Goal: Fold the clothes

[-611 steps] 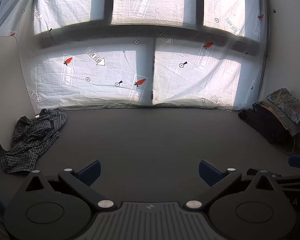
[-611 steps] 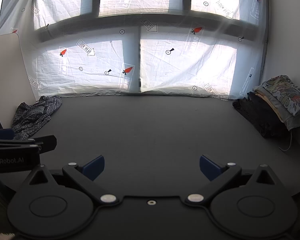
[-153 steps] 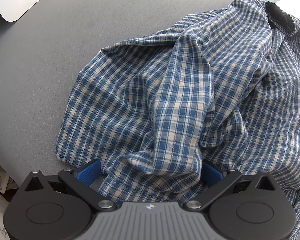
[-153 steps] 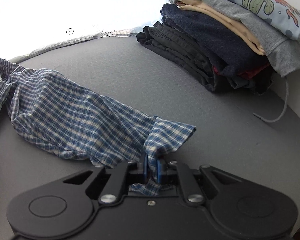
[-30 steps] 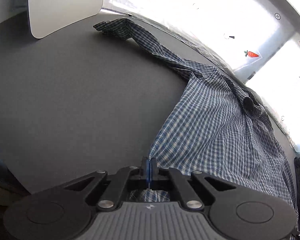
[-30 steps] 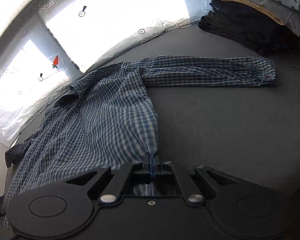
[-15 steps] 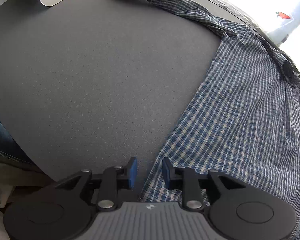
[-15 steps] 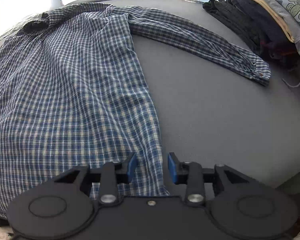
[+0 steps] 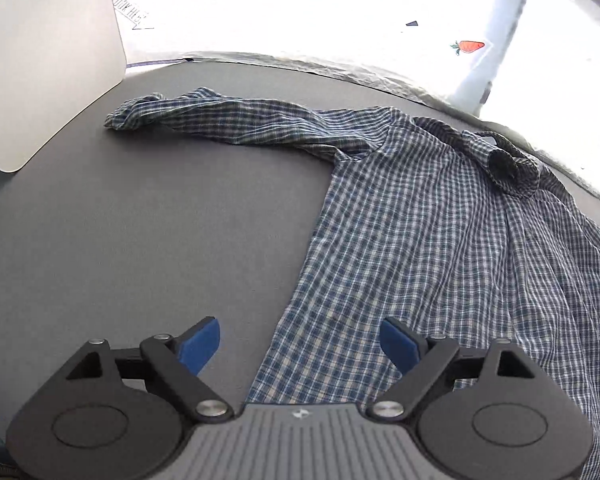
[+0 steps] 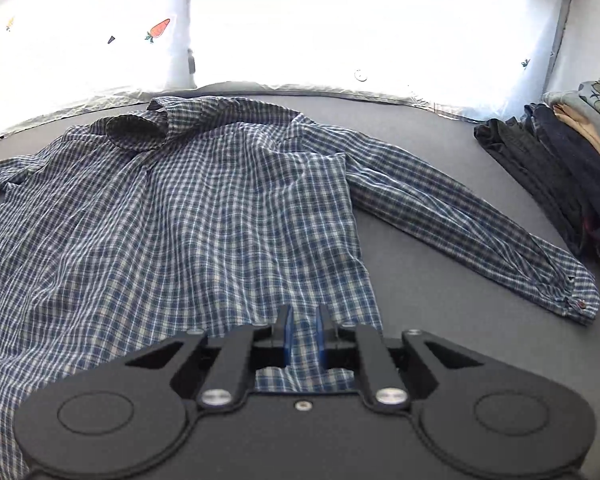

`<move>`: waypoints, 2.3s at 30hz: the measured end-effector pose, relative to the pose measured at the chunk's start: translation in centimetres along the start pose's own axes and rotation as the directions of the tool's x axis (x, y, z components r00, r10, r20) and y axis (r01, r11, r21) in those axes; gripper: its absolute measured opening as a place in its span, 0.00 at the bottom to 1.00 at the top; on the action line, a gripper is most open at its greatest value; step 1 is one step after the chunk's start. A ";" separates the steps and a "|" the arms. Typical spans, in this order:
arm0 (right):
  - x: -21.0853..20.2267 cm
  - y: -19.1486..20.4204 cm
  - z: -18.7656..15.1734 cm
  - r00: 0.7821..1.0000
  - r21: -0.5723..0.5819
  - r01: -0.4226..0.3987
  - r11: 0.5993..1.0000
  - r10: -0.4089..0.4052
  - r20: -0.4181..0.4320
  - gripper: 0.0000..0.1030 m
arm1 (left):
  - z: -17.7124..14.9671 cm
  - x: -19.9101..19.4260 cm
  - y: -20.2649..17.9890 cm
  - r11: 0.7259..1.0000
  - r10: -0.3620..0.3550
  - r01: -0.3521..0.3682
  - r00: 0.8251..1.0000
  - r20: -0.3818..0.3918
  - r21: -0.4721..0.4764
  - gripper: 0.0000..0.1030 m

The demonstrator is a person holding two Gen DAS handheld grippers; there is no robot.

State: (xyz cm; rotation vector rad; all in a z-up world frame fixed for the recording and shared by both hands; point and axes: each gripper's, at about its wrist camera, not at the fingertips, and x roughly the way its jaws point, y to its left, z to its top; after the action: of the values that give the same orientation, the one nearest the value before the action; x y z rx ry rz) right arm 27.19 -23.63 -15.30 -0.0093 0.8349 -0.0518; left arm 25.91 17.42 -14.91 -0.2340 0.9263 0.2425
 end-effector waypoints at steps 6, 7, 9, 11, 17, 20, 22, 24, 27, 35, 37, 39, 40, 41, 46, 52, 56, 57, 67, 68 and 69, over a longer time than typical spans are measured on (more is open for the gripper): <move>4.4 2.9 2.9 0.993 0.022 -0.115 0.993 0.115 -0.026 0.12 | 2.5 3.5 -5.6 0.991 -0.104 0.106 0.994 -0.027 0.082 0.85; 5.2 3.4 3.4 0.992 0.010 -0.124 0.992 0.124 -0.028 0.12 | 2.9 4.1 -6.4 0.988 -0.114 0.117 0.993 -0.033 0.104 0.86; 6.8 4.3 4.4 0.990 -0.013 -0.140 0.990 0.139 -0.031 0.12 | 3.6 5.7 -8.3 0.978 -0.126 0.132 0.991 -0.049 0.162 0.87; 8.4 5.0 5.3 0.986 -0.032 -0.162 0.986 0.161 -0.033 0.12 | 4.4 7.3 -9.9 0.969 -0.130 0.141 0.989 -0.063 0.205 0.88; 13.7 7.3 8.7 0.980 -0.126 -0.197 0.972 0.195 -0.030 0.12 | 7.1 12.8 -13.0 0.962 -0.131 0.151 0.986 -0.102 0.226 0.89; 16.0 7.9 10.5 0.976 -0.144 -0.215 0.966 0.215 -0.013 0.12 | 9.1 15.1 -14.5 0.963 -0.139 0.156 0.986 -0.088 0.222 0.89; 17.3 8.3 11.8 0.971 -0.156 -0.234 0.960 0.237 0.003 0.12 | 10.4 16.4 -15.5 0.961 -0.156 0.166 0.986 -0.062 0.223 0.89; 18.7 8.6 13.1 0.966 -0.156 -0.251 0.955 0.257 0.017 0.12 | 11.6 17.5 -16.1 0.962 -0.164 0.167 0.986 -0.036 0.214 0.89; 20.7 8.9 14.8 0.956 -0.147 -0.284 0.947 0.292 0.034 0.12 | 14.0 19.5 -17.1 0.965 -0.180 0.177 0.984 -0.004 0.195 0.89; 24.6 8.8 18.7 0.929 -0.099 -0.356 0.929 0.364 0.072 0.12 | 18.1 23.8 -19.1 0.953 -0.251 0.238 0.967 0.049 0.187 0.90; 25.6 8.7 19.7 0.927 -0.099 -0.356 0.929 0.365 0.085 0.12 | 19.1 24.8 -19.5 0.953 -0.259 0.245 0.964 0.060 0.178 0.90; 26.7 8.3 20.8 0.924 -0.078 -0.363 0.928 0.370 0.101 0.12 | 20.0 25.6 -20.0 0.954 -0.259 0.243 0.963 0.079 0.174 0.90; 27.3 8.0 21.4 0.922 -0.061 -0.366 0.929 0.371 0.110 0.12 | 20.7 26.2 -20.4 0.955 -0.260 0.241 0.961 0.091 0.174 0.91; 27.9 7.8 22.1 0.922 -0.045 -0.365 0.930 0.368 0.119 0.12 | 21.2 26.7 -20.6 0.955 -0.258 0.239 0.961 0.102 0.174 0.92; 31.2 7.0 25.4 0.915 0.031 -0.387 0.922 0.379 0.140 0.12 | 24.0 28.9 -21.2 0.960 -0.258 0.240 0.958 0.127 0.142 0.93; 34.4 7.5 28.0 0.926 0.068 -0.363 0.929 0.351 0.142 0.12 | 27.3 29.3 -20.6 0.963 -0.270 0.268 0.944 0.188 0.036 0.93; 33.9 7.3 28.9 0.933 0.094 -0.339 0.936 0.322 0.162 0.23 | 27.6 28.3 -20.5 0.973 -0.230 0.227 0.951 0.204 0.041 0.93; 33.3 7.2 28.8 0.935 0.087 -0.325 0.942 0.307 0.175 0.33 | 27.3 27.8 -20.5 0.974 -0.225 0.220 0.951 0.214 0.044 0.93; 28.5 10.3 26.9 0.878 -0.091 -0.449 0.889 0.458 0.141 0.17 | 26.3 24.0 -18.6 0.946 -0.297 0.321 0.920 0.255 -0.056 0.97; 28.7 11.2 26.5 0.871 -0.115 -0.468 0.876 0.479 0.112 0.16 | 26.3 23.7 -18.6 0.945 -0.296 0.321 0.918 0.263 -0.060 0.97; 29.0 12.1 26.2 0.868 -0.133 -0.477 0.869 0.489 0.082 0.16 | 26.3 23.4 -18.6 0.948 -0.288 0.314 0.919 0.269 -0.059 0.98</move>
State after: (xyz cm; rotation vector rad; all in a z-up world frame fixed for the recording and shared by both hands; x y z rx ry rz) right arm 66.57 -13.35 -19.57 0.0951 0.7054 0.4677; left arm 65.02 10.19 -16.88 -0.4248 0.6095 0.0313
